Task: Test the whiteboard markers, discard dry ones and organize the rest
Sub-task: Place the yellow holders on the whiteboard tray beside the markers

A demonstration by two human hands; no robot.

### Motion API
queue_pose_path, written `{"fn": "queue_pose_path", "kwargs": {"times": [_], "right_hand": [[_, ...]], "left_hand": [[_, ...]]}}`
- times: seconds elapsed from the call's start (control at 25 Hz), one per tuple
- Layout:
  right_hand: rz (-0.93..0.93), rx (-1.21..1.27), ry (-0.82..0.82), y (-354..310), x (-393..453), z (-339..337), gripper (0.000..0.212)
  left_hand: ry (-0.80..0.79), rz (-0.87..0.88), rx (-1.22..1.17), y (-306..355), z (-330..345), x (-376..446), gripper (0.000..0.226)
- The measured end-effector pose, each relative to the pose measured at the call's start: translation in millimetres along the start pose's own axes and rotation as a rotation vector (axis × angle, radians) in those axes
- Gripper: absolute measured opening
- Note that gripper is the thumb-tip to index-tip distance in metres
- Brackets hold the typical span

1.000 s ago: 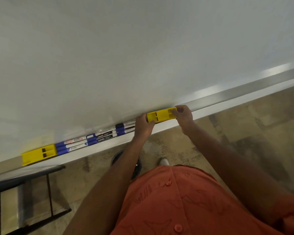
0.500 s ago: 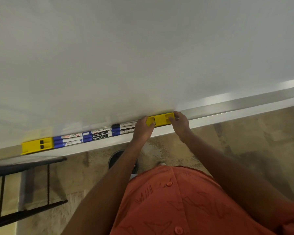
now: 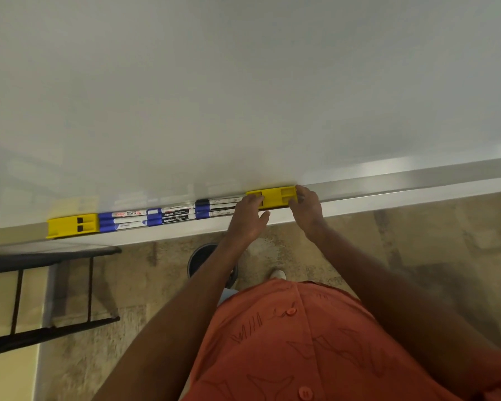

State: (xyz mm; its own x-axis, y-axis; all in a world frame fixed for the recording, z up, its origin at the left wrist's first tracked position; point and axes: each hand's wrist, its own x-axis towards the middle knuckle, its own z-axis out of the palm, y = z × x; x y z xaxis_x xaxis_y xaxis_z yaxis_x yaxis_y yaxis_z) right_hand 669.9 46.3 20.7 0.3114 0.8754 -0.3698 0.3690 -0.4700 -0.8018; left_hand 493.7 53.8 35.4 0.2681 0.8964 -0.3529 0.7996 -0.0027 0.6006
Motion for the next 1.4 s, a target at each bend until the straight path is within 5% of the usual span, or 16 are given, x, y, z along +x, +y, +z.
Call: {"fn": "queue_pose_path", "kwargs": {"times": [0.72,0.92,1.4], "right_hand": [[-0.088,-0.072,0.000,6.3,-2.7,7.9,0.023],[-0.135,-0.205,0.021,19.4,-8.4,15.1,0.045],[-0.142,-0.229,0.007,22.3,-5.2,15.8,0.048]], "left_hand": [[-0.014,0.063,0.107,-20.8,-2.2,-2.7,0.054],[0.057,0.007,0.224,-28.6,0.2,-7.4,0.053],[0.025,-0.005,0.227,-32.3,-2.3,-7.2,0.053]]}}
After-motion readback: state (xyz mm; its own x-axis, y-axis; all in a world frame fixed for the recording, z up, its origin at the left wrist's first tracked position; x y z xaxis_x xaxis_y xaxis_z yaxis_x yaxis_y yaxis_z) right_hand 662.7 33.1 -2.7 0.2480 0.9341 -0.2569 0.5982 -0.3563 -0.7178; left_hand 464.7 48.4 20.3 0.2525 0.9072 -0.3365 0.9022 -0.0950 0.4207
